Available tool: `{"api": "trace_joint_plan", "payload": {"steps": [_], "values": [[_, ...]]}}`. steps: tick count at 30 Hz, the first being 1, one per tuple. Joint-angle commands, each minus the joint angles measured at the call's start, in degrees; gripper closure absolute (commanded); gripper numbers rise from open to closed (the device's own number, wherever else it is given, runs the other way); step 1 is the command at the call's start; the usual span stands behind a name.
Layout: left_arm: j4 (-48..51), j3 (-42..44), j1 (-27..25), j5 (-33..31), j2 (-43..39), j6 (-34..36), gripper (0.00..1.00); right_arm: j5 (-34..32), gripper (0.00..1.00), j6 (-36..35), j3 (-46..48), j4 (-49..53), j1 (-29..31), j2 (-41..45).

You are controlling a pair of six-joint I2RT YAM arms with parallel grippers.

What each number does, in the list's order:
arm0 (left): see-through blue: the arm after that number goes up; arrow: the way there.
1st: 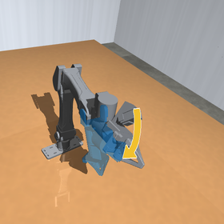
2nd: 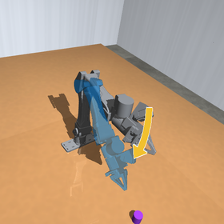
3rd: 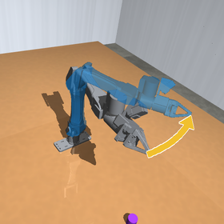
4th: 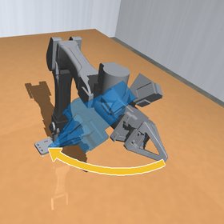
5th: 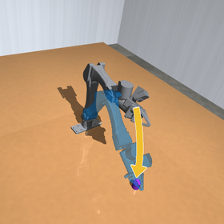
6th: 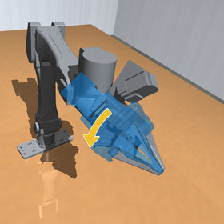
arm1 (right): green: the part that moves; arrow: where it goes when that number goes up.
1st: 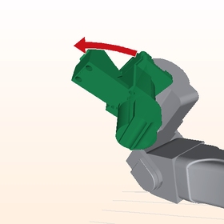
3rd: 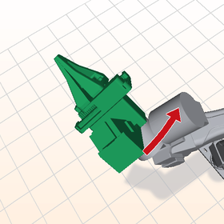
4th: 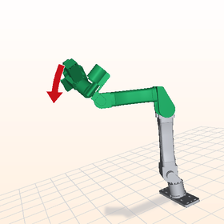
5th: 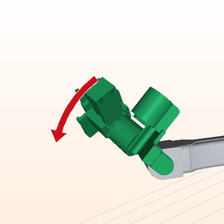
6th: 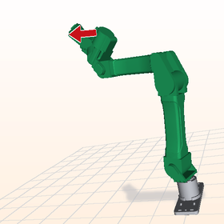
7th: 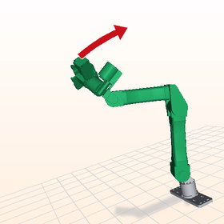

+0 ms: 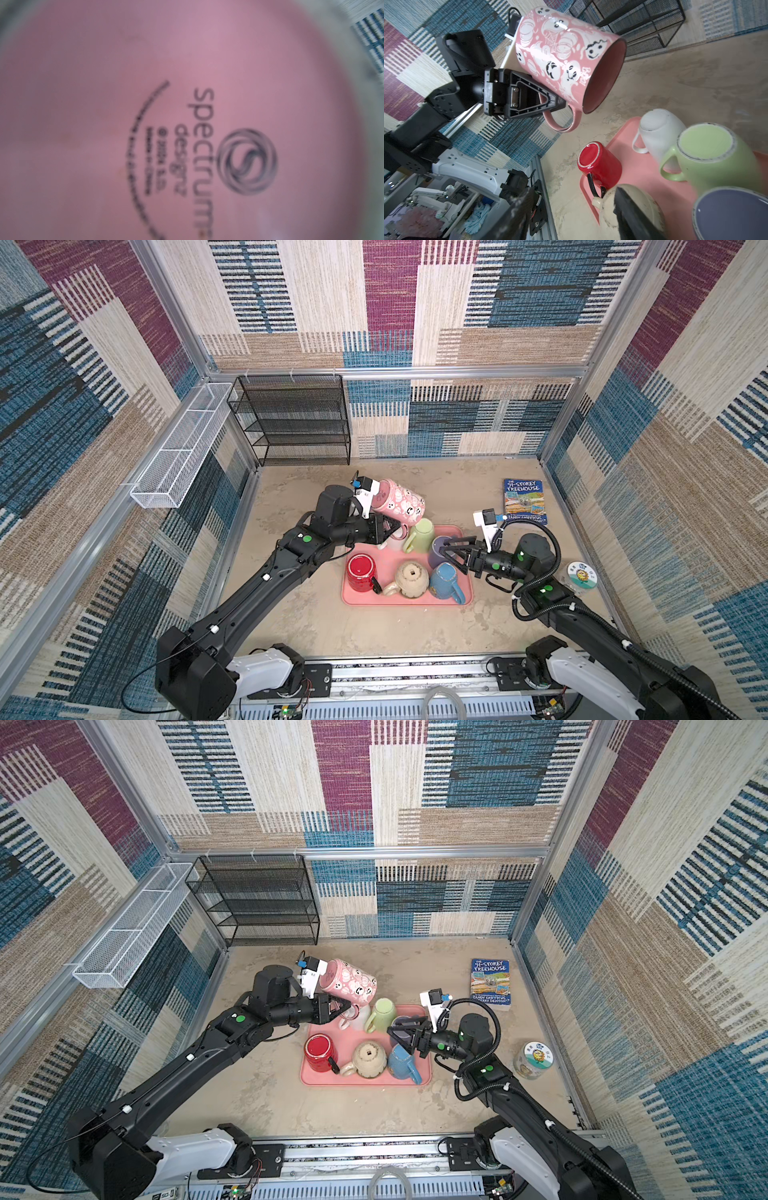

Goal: Turn the mug right side up
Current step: 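Lift the pink ghost mug with the left gripper toward the right gripper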

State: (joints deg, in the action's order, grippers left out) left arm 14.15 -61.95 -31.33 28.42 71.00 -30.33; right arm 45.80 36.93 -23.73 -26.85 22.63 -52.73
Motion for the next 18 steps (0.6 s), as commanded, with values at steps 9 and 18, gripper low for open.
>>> {"api": "trace_joint_plan", "payload": {"steps": [9,18], "values": [[-24.32,-1.12,1.62,12.91,3.60,-9.19,1.00,7.02,0.34,10.79,-4.40,-22.99,0.09,-9.04],[-30.22,-3.76,2.50,16.38,6.66,-13.38,1.00,8.05,0.39,12.45,-11.16,-27.11,0.08,-17.83]]}}
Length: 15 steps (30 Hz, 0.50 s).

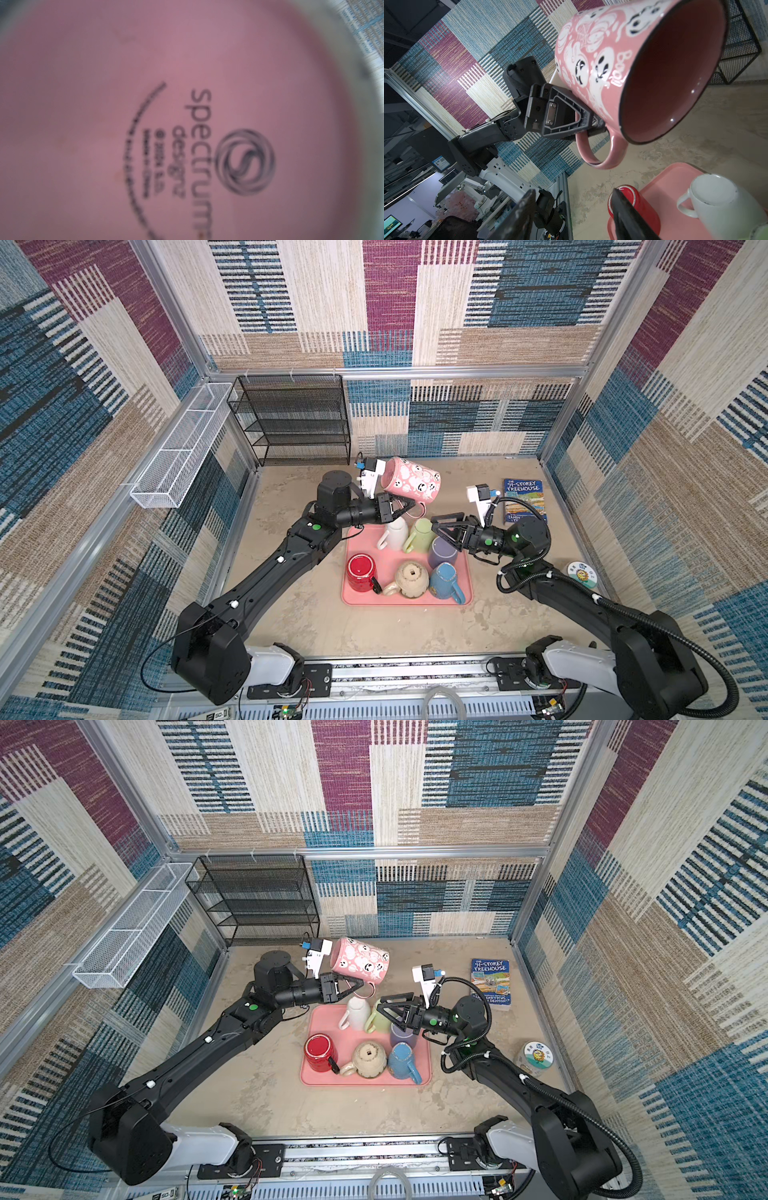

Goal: Turn the mug right side up
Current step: 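Lift the pink ghost mug with the left gripper toward the right gripper, then grasp the pink mug's handle with the right gripper while the left holds it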

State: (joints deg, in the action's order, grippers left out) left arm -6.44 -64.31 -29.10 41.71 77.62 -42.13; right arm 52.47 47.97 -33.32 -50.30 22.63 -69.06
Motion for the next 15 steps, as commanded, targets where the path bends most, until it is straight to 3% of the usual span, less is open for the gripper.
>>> {"api": "trace_joint_plan", "payload": {"steps": [1,15], "values": [[-10.15,-1.79,0.35,3.47,0.32,-1.86,1.00,1.36,0.40,1.38,-2.36,-3.80,0.05,-2.28],[-15.37,-2.17,0.64,5.79,1.75,-3.77,1.00,1.89,0.49,4.43,-10.13,-6.64,0.12,-10.75]]}}
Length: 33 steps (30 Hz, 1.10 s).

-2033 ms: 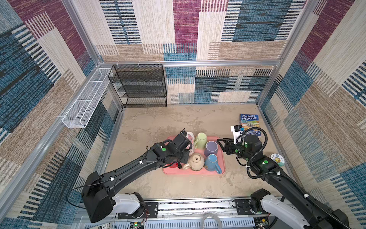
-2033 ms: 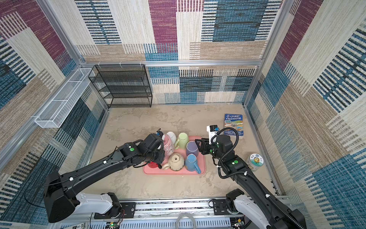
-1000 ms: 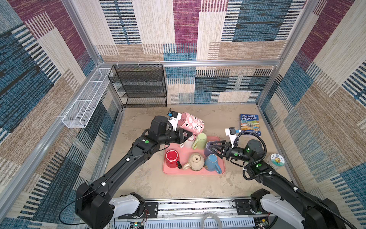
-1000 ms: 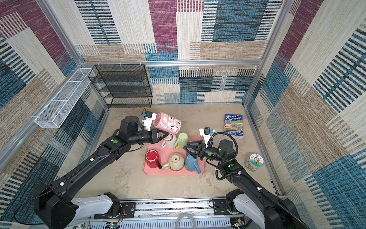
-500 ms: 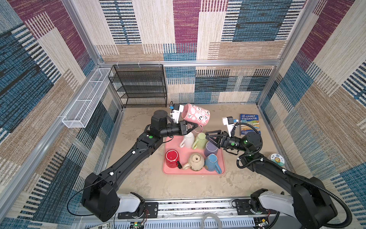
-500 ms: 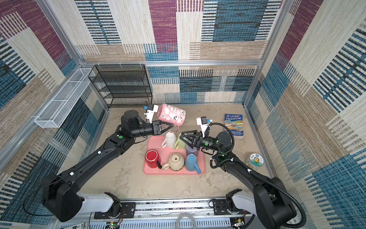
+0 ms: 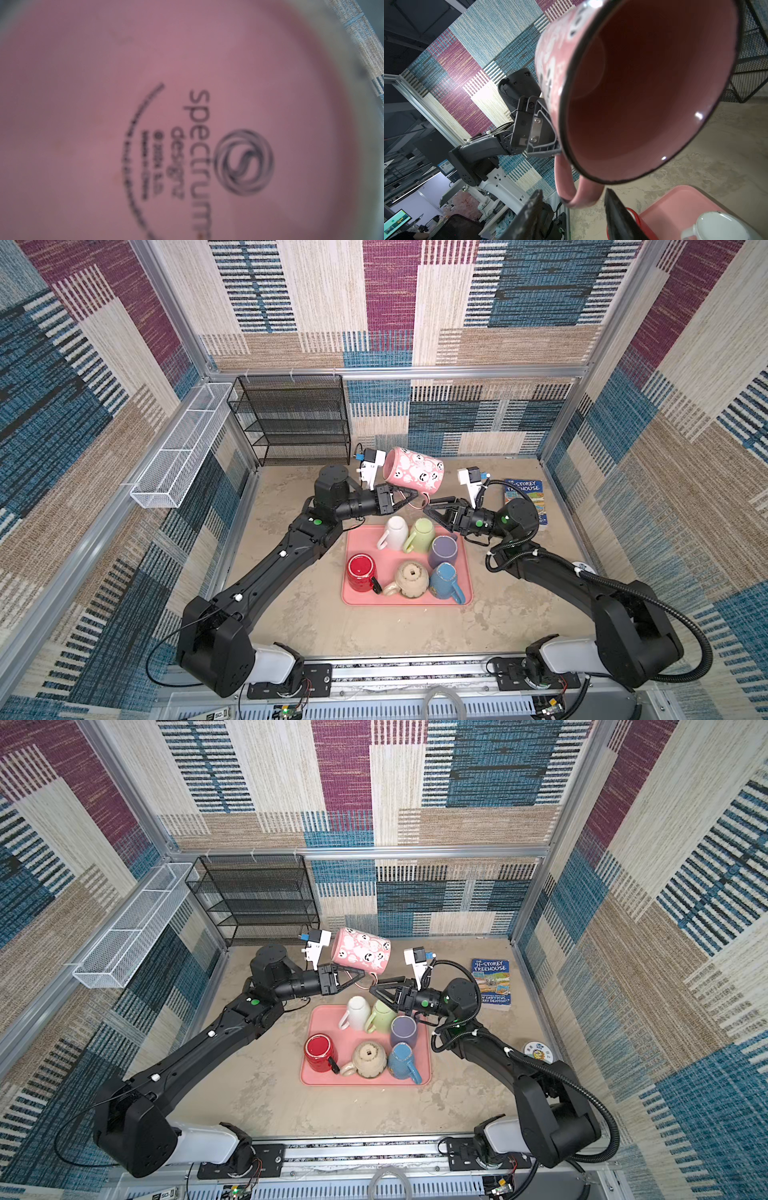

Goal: Turn the mug right side up
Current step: 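Grasp the pink mug's handle with the right gripper while the left holds it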

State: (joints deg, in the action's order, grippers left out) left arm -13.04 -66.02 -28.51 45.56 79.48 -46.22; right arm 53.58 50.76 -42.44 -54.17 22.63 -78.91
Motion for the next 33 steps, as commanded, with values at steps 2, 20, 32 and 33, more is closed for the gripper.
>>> {"api": "trace_joint_plan", "payload": {"steps": [2,20,32,33], "values": [[-10.07,-0.25,0.06,2.31,-0.03,-0.09,1.00,0.56,0.48,1.86,-1.67,-2.78,0.13,-1.68],[-21.01,3.26,0.04,3.82,2.56,-3.53,1.00,-0.14,0.60,10.02,-6.34,-13.92,0.06,-8.08],[-29.21,6.67,0.12,4.10,4.18,-6.09,1.00,-0.84,0.67,14.98,-8.25,-21.03,0.03,-12.34],[-29.57,6.89,0.12,4.10,4.27,-6.15,1.00,-1.02,0.69,14.95,-8.32,-21.13,0.07,-12.45]]}}
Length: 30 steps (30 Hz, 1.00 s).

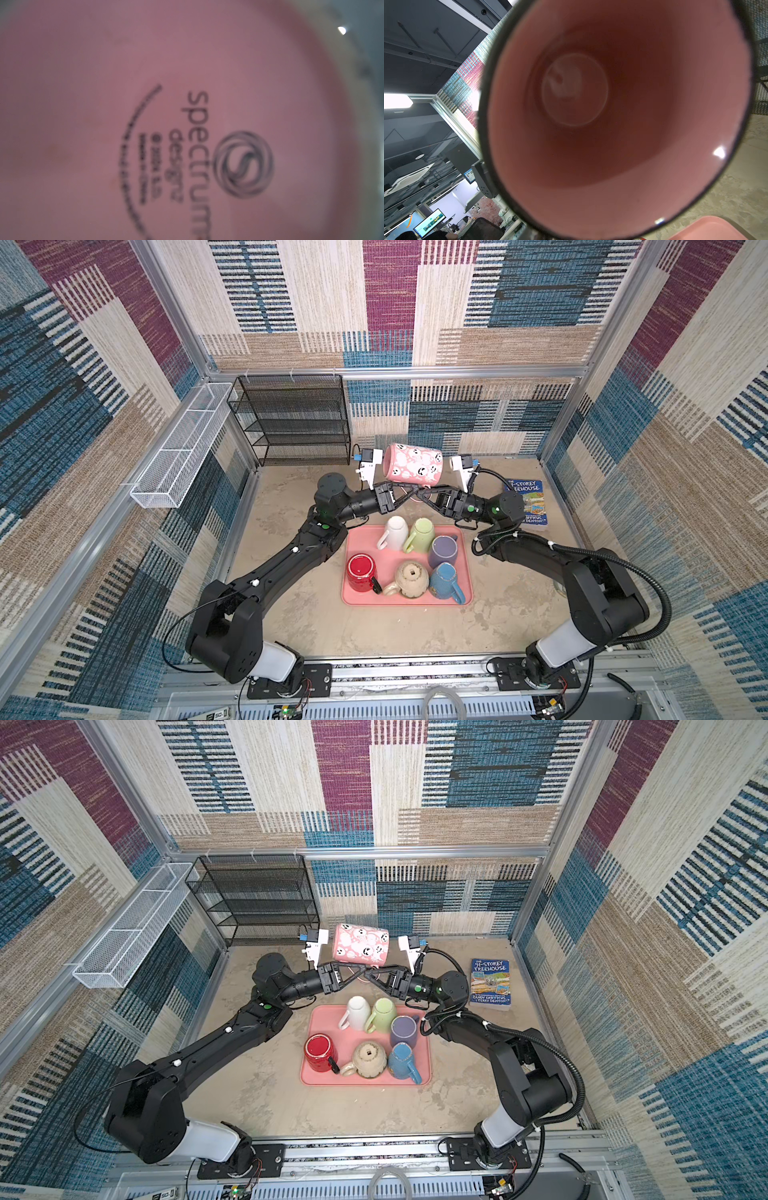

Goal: Turn the mug right side up
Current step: 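Grasp the pink mug's handle with the right gripper while the left holds it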

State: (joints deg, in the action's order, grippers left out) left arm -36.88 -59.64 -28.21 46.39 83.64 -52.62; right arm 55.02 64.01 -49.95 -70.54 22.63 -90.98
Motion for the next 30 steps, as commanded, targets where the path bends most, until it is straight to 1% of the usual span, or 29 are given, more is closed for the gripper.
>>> {"api": "trace_joint_plan", "payload": {"steps": [1,9,11,12,19,21,26,30], "values": [[-6.15,0.81,-0.14,3.27,0.30,0.15,1.00,-2.62,0.71,1.79,-0.90,-4.90,0.12,-0.34],[-9.68,3.21,-0.01,3.09,1.35,-1.39,1.00,-3.08,0.89,1.77,-0.69,-5.31,0.12,-0.80],[-9.70,3.51,0.04,3.09,1.44,-1.17,1.00,-3.25,0.95,0.97,-0.51,-4.56,0.05,-0.70],[-9.78,3.69,0.07,3.03,1.52,-1.05,1.00,-3.40,0.99,0.68,-0.25,-4.43,0.03,-0.62],[-11.69,5.95,0.21,3.00,1.71,-0.56,1.00,-3.87,1.00,-1.29,0.59,-2.88,-0.01,0.34],[-12.35,6.54,0.19,3.24,1.81,-0.60,0.96,-3.83,1.00,-1.51,0.93,-2.72,0.06,0.67],[-13.92,8.57,0.21,3.45,1.58,-0.08,0.76,-4.00,1.00,-2.39,2.51,-2.24,0.06,1.74],[-13.71,10.20,0.17,3.18,0.70,1.21,0.69,-4.23,1.00,-3.68,4.16,-1.02,0.08,3.14]]}}
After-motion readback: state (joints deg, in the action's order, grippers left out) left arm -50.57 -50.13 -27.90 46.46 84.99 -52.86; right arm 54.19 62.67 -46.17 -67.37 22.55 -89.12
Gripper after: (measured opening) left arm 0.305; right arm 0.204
